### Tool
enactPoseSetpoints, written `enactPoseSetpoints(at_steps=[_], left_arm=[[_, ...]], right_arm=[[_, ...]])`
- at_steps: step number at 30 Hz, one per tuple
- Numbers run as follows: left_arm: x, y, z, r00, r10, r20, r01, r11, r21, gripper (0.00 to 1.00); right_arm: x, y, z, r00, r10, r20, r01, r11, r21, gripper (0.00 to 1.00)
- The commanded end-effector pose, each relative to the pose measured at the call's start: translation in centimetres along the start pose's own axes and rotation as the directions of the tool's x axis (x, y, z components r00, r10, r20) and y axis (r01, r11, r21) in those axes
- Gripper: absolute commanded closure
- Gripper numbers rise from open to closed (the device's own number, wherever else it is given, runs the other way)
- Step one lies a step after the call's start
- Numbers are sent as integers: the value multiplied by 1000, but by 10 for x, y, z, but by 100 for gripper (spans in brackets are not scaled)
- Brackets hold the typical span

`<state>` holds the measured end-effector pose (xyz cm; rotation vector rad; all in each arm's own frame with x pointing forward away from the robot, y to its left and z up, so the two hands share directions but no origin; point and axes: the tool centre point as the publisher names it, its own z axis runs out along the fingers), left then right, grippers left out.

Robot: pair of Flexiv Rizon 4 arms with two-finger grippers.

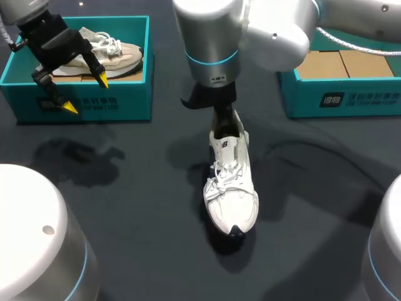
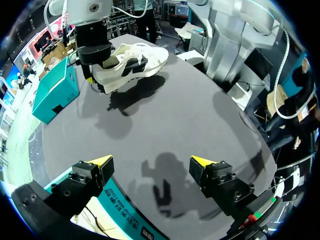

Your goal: Take the shoe out of the shoebox, open the shoe tongue, remove and reinsert the insole, then place the shoe into the shoebox

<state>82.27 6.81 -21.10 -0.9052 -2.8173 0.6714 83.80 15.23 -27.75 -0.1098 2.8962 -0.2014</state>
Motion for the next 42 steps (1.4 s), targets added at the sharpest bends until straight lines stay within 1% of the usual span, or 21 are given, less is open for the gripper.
enactPoseSetpoints(at_steps=[1, 3, 5, 17, 18, 20, 25, 28, 30, 32, 35, 40, 42], left_arm=[[0, 0, -1, 1000, 0, -2, 0, 1000, -2, 0], [0, 0, -1, 1000, 0, -2, 0, 1000, -2, 0], [0, 0, -1, 1000, 0, -2, 0, 1000, -2, 0], [0, 0, -1, 1000, 0, -2, 0, 1000, -2, 0], [0, 0, -1, 1000, 0, -2, 0, 1000, -2, 0], [0, 0, -1, 1000, 0, -2, 0, 1000, -2, 0], [0, 0, -1, 1000, 0, -2, 0, 1000, -2, 0], [0, 0, -1, 1000, 0, -2, 0, 1000, -2, 0], [0, 0, -1, 1000, 0, -2, 0, 1000, -2, 0], [0, 0, -1, 1000, 0, -2, 0, 1000, -2, 0], [0, 0, -1, 1000, 0, -2, 0, 1000, -2, 0], [0, 0, -1, 1000, 0, -2, 0, 1000, -2, 0], [0, 0, -1, 1000, 0, -2, 0, 1000, -2, 0]], right_arm=[[-5, -31, -48, 1000, -2, 8, 2, 1000, -5, 100], [-9, -38, -59, 1000, -23, 2, 23, 1000, -8, 100], [-10, -44, -67, 1000, -10, 1, 10, 1000, 22, 100], [-10, -44, -67, 1000, -10, 1, 10, 1000, 22, 100], [-11, -48, -69, 1000, 6, -4, -6, 1000, -15, 100], [-15, -62, -78, 1000, 23, 19, -23, 1000, 5, 100], [-27, -109, -99, 998, 52, 43, -54, 997, 47, 100], [-36, -132, -110, 998, 46, 51, -49, 998, 50, 100], [-43, -143, -118, 998, 25, 59, -28, 998, 49, 100], [-51, -154, -121, 998, 10, 59, -14, 998, 65, 100], [-62, -168, -125, 998, -17, 54, 14, 998, 55, 100], [-80, -191, -135, 998, -20, 61, 14, 995, 95, 100], [-89, -200, -139, 997, -36, 66, 30, 996, 88, 100]])
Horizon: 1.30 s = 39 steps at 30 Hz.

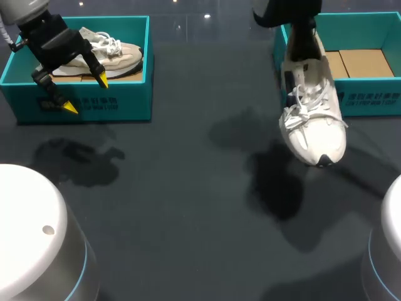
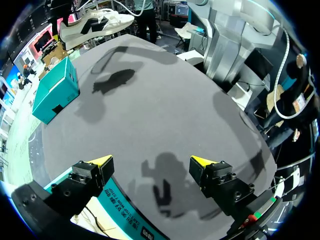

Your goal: Take the shoe out of the shoebox, open the shoe tongue, remove and reinsert the insole, then place the shoe into the shoebox

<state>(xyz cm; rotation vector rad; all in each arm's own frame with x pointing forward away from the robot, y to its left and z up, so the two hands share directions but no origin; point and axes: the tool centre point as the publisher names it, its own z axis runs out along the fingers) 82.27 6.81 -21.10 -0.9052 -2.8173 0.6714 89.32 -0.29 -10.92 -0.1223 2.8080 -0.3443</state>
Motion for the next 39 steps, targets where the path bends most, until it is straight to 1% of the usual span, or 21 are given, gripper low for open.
enactPoseSetpoints(at_steps=[1, 2, 19, 21, 23, 28, 32, 35, 37, 38, 39], left_arm=[[0, 0, -1, 1000, 0, -2, 0, 1000, -2, 0], [0, 0, -1, 1000, 0, -2, 0, 1000, -2, 0], [0, 0, -1, 1000, 0, -2, 0, 1000, -2, 0], [0, 0, -1, 1000, 0, -2, 0, 1000, -2, 0], [0, 0, -1, 1000, 0, -2, 0, 1000, -2, 0], [0, 0, -1, 1000, 0, -2, 0, 1000, -2, 0], [0, 0, -1, 1000, 0, -2, 0, 1000, -2, 0], [0, 0, -1, 1000, 0, -2, 0, 1000, -2, 0], [0, 0, -1, 1000, 0, -2, 0, 1000, -2, 0], [0, 0, -1, 1000, 0, -2, 0, 1000, -2, 0], [0, 0, -1, 1000, 0, -2, 0, 1000, -2, 0]], right_arm=[[-17, -26, -7, 1000, -24, -1, 24, 999, -27, 100], [-24, -32, -6, 999, -45, -1, 45, 998, -46, 100], [-24, -32, -6, 999, -45, -1, 45, 998, -46, 100], [-34, -36, -6, 1000, -28, 5, 28, 998, -50, 100], [-46, -42, -6, 1000, -11, -7, 11, 1000, -18, 100], [-80, -66, -3, 1000, -2, 27, 2, 1000, -16, 100], [-109, -88, 4, 999, -24, 46, 25, 999, -22, 100], [-134, -108, 14, 997, -49, 56, 50, 998, -27, 100], [-151, -124, 22, 998, -44, 49, 44, 999, -3, 100], [-158, -132, 26, 997, -47, 55, 48, 999, -9, 100], [-158, -132, 26, 997, -47, 55, 48, 999, -9, 100]])
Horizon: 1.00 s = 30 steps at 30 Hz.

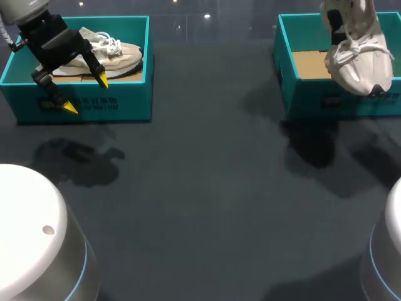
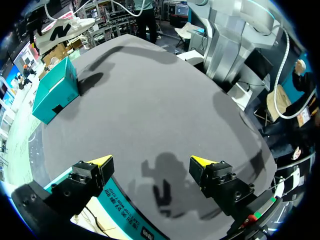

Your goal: Take the shoe out of the shoebox, open the shoe tongue, remove and reinsert the insole, then place the shoe into the shoebox

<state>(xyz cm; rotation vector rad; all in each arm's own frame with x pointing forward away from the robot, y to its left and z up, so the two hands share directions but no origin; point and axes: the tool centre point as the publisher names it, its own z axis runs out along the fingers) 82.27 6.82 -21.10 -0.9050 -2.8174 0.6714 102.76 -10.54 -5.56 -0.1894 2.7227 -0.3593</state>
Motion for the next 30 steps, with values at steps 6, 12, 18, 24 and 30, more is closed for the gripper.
enactPoseSetpoints(at_steps=[6, 12, 18, 24, 30], left_arm=[[0, 0, -1, 1000, 0, -2, 0, 1000, -2, 0], [0, 0, -1, 1000, 0, -2, 0, 1000, -2, 0], [0, 0, -1, 1000, 0, -2, 0, 1000, -2, 0], [0, 0, -1, 1000, 0, -2, 0, 1000, -2, 0], [0, 0, -1, 1000, 0, -2, 0, 1000, -2, 0]], right_arm=[[-26, -14, 13, 1000, -5, -29, 4, 1000, -25, 100], [-26, -14, 13, 1000, -5, -29, 4, 1000, -25, 100], [-37, -23, 20, 1000, 8, -23, -7, 1000, 2, 100], [-65, -51, 45, 1000, -13, -11, 12, 1000, -3, 100], [-94, -74, 71, 994, -106, -33, 105, 994, -32, 100]])
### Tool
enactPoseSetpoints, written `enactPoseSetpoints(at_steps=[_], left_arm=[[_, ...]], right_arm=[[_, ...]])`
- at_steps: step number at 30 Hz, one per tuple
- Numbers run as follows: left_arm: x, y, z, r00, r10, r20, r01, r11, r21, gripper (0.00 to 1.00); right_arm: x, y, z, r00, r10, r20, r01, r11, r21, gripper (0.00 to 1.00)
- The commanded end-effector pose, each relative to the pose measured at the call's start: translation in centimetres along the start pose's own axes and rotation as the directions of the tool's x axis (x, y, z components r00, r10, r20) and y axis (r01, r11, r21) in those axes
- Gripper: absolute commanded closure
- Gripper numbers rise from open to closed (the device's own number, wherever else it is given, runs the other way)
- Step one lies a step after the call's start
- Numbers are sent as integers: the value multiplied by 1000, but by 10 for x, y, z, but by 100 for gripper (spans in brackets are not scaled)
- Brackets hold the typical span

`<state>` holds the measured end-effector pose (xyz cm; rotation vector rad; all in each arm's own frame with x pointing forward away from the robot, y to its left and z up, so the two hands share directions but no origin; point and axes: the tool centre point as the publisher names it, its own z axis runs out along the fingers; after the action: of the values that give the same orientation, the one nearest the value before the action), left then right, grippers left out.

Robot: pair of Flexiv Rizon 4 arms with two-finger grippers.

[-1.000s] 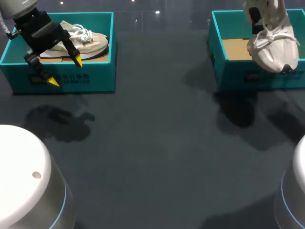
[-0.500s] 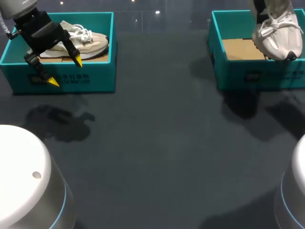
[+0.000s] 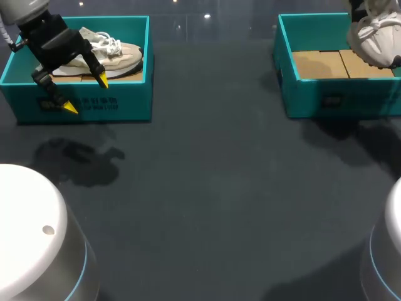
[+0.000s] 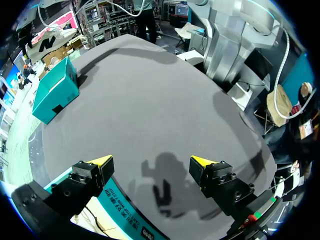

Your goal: Take the shoe out of the shoebox, open the shoe tongue, remove and reinsert the insole, then place the shoe into the shoebox

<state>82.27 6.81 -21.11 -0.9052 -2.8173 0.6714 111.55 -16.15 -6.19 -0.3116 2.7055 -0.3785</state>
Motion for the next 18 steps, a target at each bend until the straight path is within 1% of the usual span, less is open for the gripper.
enactPoseSetpoints(at_steps=[1, 3, 5, 6, 7, 9, 12, 13, 14, 15, 16, 17, 18], left_arm=[[0, 0, -1, 1000, 0, -2, 0, 1000, -2, 0], [0, 0, -1, 1000, 0, -2, 0, 1000, -2, 0], [0, 0, -1, 1000, 0, -2, 0, 1000, -2, 0], [0, 0, -1, 1000, 0, -2, 0, 1000, -2, 0], [0, 0, -1, 1000, 0, -2, 0, 1000, -2, 0], [0, 0, -1, 1000, 0, -2, 0, 1000, -2, 0], [0, 0, -1, 1000, 0, -2, 0, 1000, -2, 0], [0, 0, -1, 1000, 0, -2, 0, 1000, -2, 0], [0, 0, -1, 1000, 0, -2, 0, 1000, -2, 0], [0, 0, -1, 1000, 0, -2, 0, 1000, -2, 0], [0, 0, -1, 1000, 0, -2, 0, 1000, -2, 0], [0, 0, -1, 1000, 0, -2, 0, 1000, -2, 0], [0, 0, -1, 1000, 0, -2, 0, 1000, -2, 0]], right_arm=[[-25, -19, 21, 998, -11, -54, 9, 999, -31, 100], [-24, -26, 27, 997, 49, -58, -51, 998, -29, 100], [-17, -32, 32, 988, 140, -72, -141, 990, -10, 100], [-12, -36, 33, 978, 196, -68, -197, 980, -8, 100], [-4, -38, 34, 964, 257, -68, -256, 966, 18, 100], [6, -40, 33, 944, 325, -61, -323, 946, 39, 100], [30, -45, 33, 896, 442, -41, -438, 896, 75, 100], [37, -46, 33, 880, 473, -43, -468, 878, 97, 100], [40, -46, 33, 875, 483, -44, -476, 873, 106, 100], [51, -48, 34, 850, 525, -46, -516, 846, 132, 100], [57, -49, 35, 831, 554, -42, -545, 828, 136, 100], [63, -49, 35, 807, 589, -42, -576, 801, 164, 100], [69, -49, 36, 788, 614, -41, -599, 781, 175, 100]])
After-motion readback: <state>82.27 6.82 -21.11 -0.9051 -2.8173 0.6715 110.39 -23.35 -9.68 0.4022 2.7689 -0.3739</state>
